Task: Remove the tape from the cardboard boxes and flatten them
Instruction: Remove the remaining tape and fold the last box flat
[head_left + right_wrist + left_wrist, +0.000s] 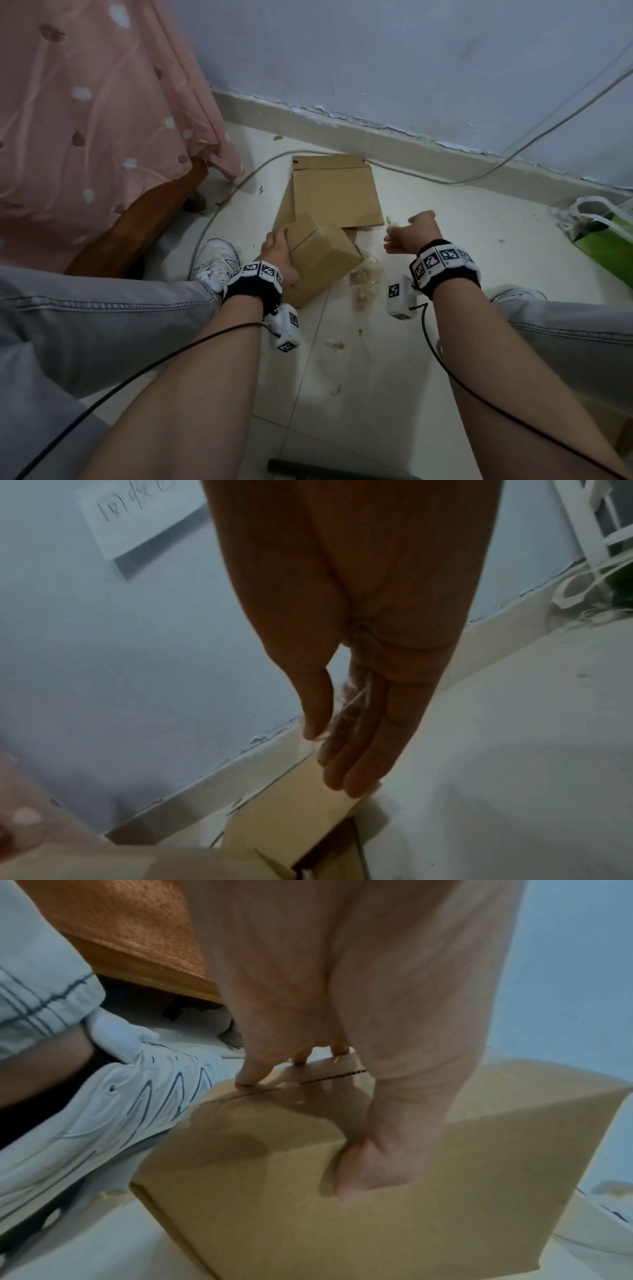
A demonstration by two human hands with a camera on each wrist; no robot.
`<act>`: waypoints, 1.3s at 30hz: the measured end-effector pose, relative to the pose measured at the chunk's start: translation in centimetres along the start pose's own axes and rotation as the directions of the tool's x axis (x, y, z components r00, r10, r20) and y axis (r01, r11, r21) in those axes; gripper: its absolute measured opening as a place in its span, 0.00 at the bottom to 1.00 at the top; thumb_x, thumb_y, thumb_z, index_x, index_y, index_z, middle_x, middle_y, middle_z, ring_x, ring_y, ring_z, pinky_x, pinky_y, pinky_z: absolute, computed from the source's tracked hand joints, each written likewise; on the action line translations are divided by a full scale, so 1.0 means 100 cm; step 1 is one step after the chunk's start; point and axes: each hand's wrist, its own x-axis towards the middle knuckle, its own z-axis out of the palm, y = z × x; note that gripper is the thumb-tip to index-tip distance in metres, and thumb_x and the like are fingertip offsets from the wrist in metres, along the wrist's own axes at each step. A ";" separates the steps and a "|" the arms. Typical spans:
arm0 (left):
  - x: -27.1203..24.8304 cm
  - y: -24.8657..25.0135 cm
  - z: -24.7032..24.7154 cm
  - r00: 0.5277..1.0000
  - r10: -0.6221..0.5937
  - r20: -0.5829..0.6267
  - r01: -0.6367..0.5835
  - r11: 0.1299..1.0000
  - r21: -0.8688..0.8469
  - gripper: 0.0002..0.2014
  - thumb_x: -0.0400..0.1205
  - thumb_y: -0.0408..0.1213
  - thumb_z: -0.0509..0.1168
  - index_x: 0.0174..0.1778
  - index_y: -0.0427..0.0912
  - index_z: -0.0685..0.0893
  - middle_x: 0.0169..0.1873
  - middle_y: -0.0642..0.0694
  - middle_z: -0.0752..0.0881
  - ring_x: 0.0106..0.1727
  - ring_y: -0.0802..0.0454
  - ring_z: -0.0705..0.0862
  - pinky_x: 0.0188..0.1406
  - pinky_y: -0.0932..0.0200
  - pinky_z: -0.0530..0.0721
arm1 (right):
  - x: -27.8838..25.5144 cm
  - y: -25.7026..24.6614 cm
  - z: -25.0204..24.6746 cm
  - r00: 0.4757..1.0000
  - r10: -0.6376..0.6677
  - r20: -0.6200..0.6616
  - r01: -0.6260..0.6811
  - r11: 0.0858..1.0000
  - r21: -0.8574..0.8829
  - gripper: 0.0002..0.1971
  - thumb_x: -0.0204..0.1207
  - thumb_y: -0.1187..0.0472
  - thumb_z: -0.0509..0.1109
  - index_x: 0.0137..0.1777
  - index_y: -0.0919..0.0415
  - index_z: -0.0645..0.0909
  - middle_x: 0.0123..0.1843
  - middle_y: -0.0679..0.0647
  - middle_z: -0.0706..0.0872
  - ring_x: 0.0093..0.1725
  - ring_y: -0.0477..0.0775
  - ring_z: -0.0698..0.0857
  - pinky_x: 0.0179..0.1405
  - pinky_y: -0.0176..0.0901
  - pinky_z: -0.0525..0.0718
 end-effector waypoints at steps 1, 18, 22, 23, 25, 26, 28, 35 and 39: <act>0.000 0.000 0.000 1.000 -0.007 -0.006 0.007 1.000 -0.003 0.65 0.61 0.33 0.85 0.84 0.49 0.44 0.80 0.41 0.55 0.80 0.36 0.63 0.75 0.36 0.72 | 0.002 0.007 0.000 1.000 -0.012 -0.021 0.011 0.999 -0.045 0.07 0.80 0.68 0.70 0.49 0.74 0.76 0.39 0.70 0.88 0.29 0.64 0.90 0.34 0.58 0.92; 0.016 0.001 0.005 0.999 -0.028 0.016 0.029 0.999 -0.044 0.63 0.62 0.36 0.84 0.83 0.51 0.45 0.79 0.41 0.57 0.79 0.37 0.65 0.77 0.38 0.71 | 0.043 0.127 0.052 0.979 -0.206 -0.016 0.161 0.810 -0.564 0.14 0.76 0.74 0.62 0.43 0.60 0.88 0.44 0.62 0.90 0.43 0.63 0.88 0.47 0.45 0.87; 0.022 0.000 0.004 0.999 -0.036 0.031 0.037 0.998 -0.050 0.62 0.63 0.35 0.83 0.84 0.53 0.45 0.79 0.42 0.57 0.79 0.37 0.66 0.76 0.39 0.72 | 0.048 0.130 0.060 0.983 -0.178 -0.039 0.125 0.816 -0.565 0.13 0.78 0.70 0.63 0.45 0.64 0.91 0.44 0.63 0.90 0.48 0.66 0.88 0.48 0.44 0.85; 0.023 0.000 0.003 0.999 -0.038 0.033 0.040 0.998 -0.051 0.62 0.63 0.35 0.83 0.84 0.53 0.45 0.79 0.42 0.57 0.79 0.37 0.66 0.76 0.39 0.72 | 0.046 0.127 0.064 0.990 -0.141 -0.019 0.104 0.809 -0.578 0.13 0.78 0.68 0.63 0.42 0.66 0.90 0.41 0.63 0.89 0.47 0.67 0.87 0.46 0.44 0.83; 0.024 0.001 0.002 0.998 -0.038 0.040 0.040 0.998 -0.053 0.62 0.64 0.35 0.83 0.84 0.53 0.44 0.80 0.43 0.56 0.79 0.38 0.66 0.76 0.40 0.72 | 0.044 0.121 0.071 0.998 -0.065 0.009 0.056 0.781 -0.622 0.11 0.78 0.64 0.63 0.43 0.69 0.85 0.43 0.64 0.84 0.50 0.67 0.84 0.49 0.47 0.82; 0.024 0.002 0.002 0.998 -0.036 0.043 0.038 0.998 -0.054 0.63 0.64 0.35 0.83 0.84 0.53 0.44 0.80 0.43 0.56 0.79 0.38 0.65 0.76 0.40 0.71 | 0.045 0.121 0.073 0.999 -0.045 -0.005 0.031 0.769 -0.639 0.12 0.78 0.62 0.63 0.52 0.71 0.82 0.54 0.66 0.82 0.58 0.68 0.81 0.57 0.50 0.81; 0.024 0.002 0.002 0.998 -0.033 0.046 0.036 0.998 -0.054 0.63 0.64 0.35 0.83 0.84 0.53 0.44 0.80 0.43 0.56 0.79 0.38 0.65 0.76 0.41 0.72 | 0.047 0.121 0.073 0.999 -0.034 -0.026 0.006 0.707 -0.707 0.20 0.79 0.60 0.64 0.65 0.75 0.77 0.71 0.65 0.69 0.70 0.67 0.70 0.71 0.56 0.74; 0.021 0.002 0.002 0.998 -0.040 0.050 0.043 0.997 -0.059 0.63 0.64 0.34 0.83 0.84 0.54 0.44 0.80 0.43 0.56 0.79 0.38 0.66 0.75 0.39 0.73 | 0.061 0.121 0.053 0.992 -0.096 0.077 0.123 0.732 -0.670 0.10 0.77 0.69 0.68 0.49 0.65 0.92 0.48 0.63 0.91 0.55 0.64 0.87 0.59 0.49 0.86; 0.021 0.003 0.003 0.998 -0.046 0.051 0.048 0.997 -0.056 0.64 0.63 0.35 0.84 0.84 0.54 0.44 0.80 0.43 0.57 0.79 0.38 0.66 0.74 0.38 0.74 | 0.059 0.110 0.055 0.991 -0.120 0.060 0.128 0.713 -0.690 0.10 0.71 0.69 0.74 0.50 0.68 0.80 0.43 0.62 0.83 0.45 0.64 0.86 0.48 0.55 0.89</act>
